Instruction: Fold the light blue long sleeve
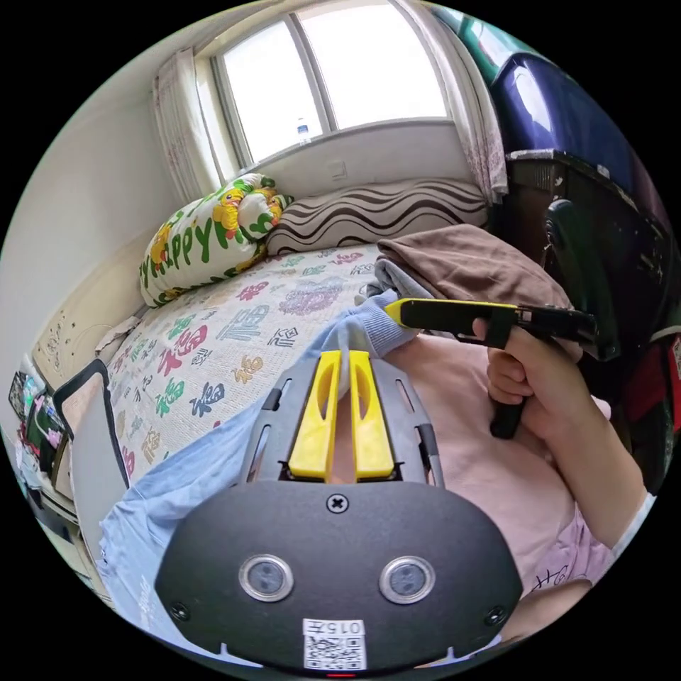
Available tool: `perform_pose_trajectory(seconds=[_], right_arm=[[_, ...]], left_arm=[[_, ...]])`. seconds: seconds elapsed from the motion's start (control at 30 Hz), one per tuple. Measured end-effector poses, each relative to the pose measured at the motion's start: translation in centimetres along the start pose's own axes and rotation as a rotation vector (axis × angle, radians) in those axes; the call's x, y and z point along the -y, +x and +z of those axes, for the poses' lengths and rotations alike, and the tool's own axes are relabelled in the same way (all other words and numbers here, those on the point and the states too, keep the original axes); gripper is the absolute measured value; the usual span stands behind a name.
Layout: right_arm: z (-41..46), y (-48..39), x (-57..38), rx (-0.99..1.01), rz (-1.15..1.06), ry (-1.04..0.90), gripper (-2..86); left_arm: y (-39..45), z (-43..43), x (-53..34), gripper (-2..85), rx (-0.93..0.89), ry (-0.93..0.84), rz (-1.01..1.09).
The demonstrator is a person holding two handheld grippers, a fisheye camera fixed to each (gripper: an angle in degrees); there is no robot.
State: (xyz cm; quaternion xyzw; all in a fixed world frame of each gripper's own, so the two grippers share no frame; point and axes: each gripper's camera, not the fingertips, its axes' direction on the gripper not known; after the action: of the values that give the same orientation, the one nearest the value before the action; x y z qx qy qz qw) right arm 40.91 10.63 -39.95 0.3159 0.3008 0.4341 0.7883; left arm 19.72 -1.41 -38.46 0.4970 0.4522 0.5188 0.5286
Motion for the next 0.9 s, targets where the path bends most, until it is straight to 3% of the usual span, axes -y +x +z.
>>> perform_pose_trajectory(seconds=[0.23, 0.4, 0.57, 0.77, 0.83, 0.9], right_arm=[[-3.8, -14.1, -0.4, 0.227, -0.227, 0.113, -0.1], [-4.5, -31.9, -7.3, 0.477, -0.555, 0.078, 0.1], [-3.8, -42.2, -16.2, 0.729, -0.734, -0.003, 0.9], [1.3, -41.6, -19.8, 0.79, -0.651, -0.06, -0.3], [4.2, -40.1, -20.0, 0.742, -0.615, -0.102, -0.1], [8.2, -38.1, -20.8, 0.617, -0.567, -0.152, 0.2]], left_arm=[[-6.0, -12.5, -9.1, 1.0, 0.061, 0.196, -0.109], [-12.7, -28.0, -25.5, 0.8, 0.115, 0.328, -0.21], [-18.9, -39.4, -44.2, 0.7, 0.072, 0.421, -0.401], [-22.2, -42.6, -65.6, 0.6, 0.035, 0.19, -0.674], [-22.4, -43.4, -70.7, 0.9, 0.017, 0.217, -0.761], [-22.9, -45.4, -75.7, 1.6, -0.059, 0.405, -0.869]])
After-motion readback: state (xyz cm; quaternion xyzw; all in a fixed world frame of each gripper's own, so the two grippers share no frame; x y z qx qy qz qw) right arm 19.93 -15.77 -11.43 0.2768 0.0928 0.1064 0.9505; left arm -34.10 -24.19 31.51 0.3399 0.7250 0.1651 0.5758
